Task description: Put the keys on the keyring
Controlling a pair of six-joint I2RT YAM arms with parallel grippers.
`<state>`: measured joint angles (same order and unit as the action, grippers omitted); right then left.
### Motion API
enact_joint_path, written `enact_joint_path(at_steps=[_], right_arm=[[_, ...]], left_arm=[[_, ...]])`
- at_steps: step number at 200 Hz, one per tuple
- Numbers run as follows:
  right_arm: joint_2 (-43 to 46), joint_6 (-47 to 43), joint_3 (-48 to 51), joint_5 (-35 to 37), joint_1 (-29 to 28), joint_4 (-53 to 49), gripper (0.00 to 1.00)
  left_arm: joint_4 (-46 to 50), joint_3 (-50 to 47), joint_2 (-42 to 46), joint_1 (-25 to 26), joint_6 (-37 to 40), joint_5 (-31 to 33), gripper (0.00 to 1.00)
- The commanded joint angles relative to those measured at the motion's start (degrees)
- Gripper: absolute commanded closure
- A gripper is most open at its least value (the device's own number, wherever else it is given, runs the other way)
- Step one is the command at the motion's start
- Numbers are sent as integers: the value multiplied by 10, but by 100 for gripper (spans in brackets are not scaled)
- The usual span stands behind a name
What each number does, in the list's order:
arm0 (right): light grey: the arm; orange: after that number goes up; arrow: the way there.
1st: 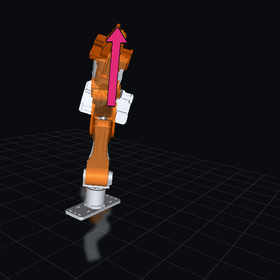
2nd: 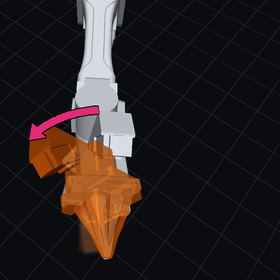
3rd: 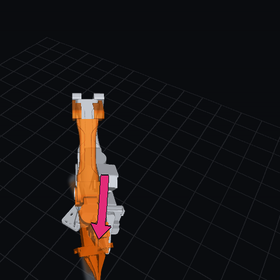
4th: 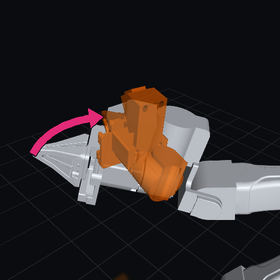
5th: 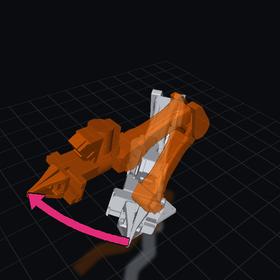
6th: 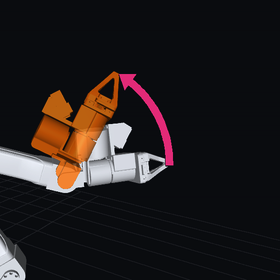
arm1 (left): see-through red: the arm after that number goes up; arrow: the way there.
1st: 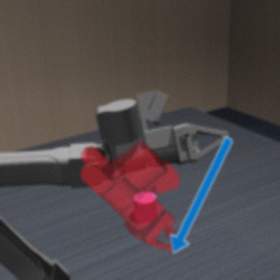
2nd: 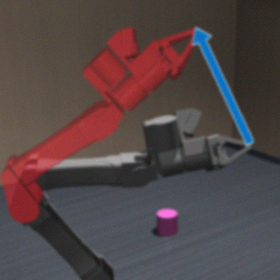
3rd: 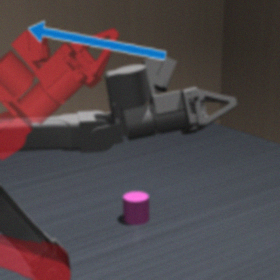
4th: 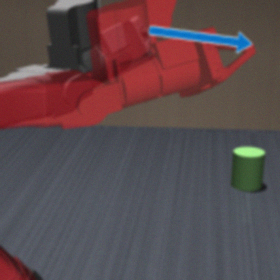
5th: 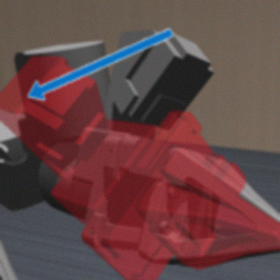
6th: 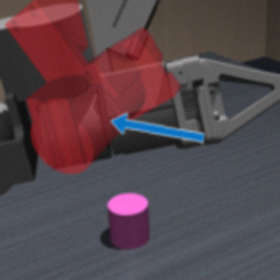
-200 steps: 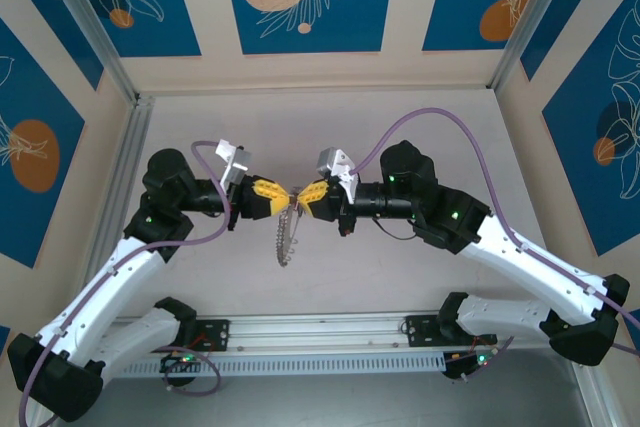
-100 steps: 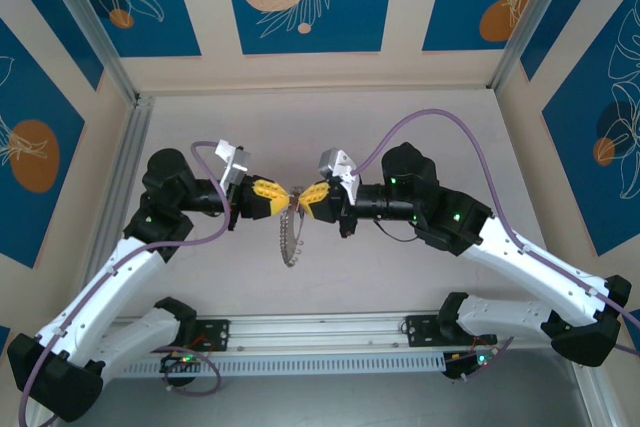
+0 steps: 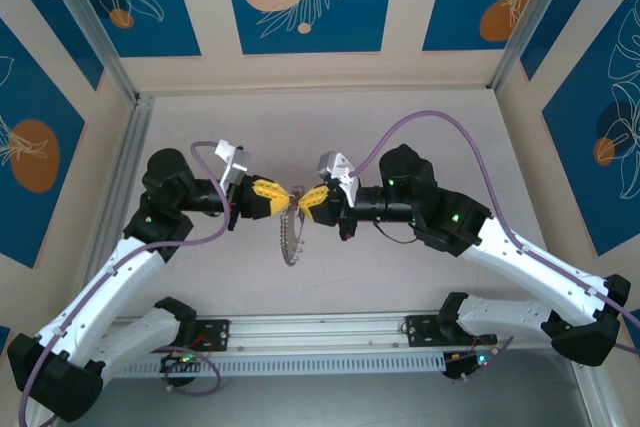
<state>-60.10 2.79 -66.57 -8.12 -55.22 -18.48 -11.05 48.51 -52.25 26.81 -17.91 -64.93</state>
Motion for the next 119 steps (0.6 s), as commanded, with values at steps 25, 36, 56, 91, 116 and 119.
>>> enact_joint_path(at_steps=[25, 36, 56, 91, 116, 119], right_arm=[[13, 10, 8, -14, -8, 8, 100], [11, 10, 7, -12, -8, 10, 100], [10, 11, 7, -6, -7, 12, 100], [11, 20, 7, -8, -2, 26, 100], [11, 26, 6, -12, 8, 29, 100], [11, 27, 6, -13, 9, 29, 100]], left_arm=[[-6, 21, 10, 4, 5, -6, 100], [-6, 21, 10, 4, 6, -6, 100], [-6, 23, 11, 4, 6, -7, 100], [-6, 20, 12, 4, 5, -7, 100], [-8, 21, 13, 4, 6, -7, 100], [-8, 21, 13, 4, 6, -7, 100]])
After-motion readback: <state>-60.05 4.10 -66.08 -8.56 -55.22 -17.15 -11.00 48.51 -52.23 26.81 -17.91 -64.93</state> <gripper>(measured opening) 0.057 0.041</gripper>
